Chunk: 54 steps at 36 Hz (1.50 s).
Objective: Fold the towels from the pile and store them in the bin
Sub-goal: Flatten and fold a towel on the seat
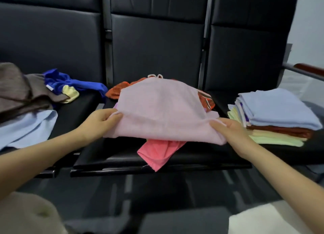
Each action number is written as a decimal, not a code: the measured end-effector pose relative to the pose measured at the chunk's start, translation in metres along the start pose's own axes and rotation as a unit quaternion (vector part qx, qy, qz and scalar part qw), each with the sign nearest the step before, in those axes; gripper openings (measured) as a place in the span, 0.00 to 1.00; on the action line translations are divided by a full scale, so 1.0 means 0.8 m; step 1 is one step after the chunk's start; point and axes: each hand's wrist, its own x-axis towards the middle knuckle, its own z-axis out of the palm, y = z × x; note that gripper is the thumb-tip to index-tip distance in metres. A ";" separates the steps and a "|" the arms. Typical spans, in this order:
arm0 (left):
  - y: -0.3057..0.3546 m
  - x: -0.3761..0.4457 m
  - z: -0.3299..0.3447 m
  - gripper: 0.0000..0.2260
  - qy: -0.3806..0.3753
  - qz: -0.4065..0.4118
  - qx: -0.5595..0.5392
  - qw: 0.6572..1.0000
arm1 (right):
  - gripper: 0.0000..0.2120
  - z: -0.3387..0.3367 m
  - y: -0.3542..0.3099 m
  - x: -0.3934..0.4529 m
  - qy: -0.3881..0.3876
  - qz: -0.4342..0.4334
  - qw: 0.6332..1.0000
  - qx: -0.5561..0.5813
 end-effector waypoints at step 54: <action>-0.084 0.176 0.021 0.13 -0.011 -0.205 0.172 0.964 | 0.13 0.044 0.007 0.180 0.082 0.058 0.992 0.072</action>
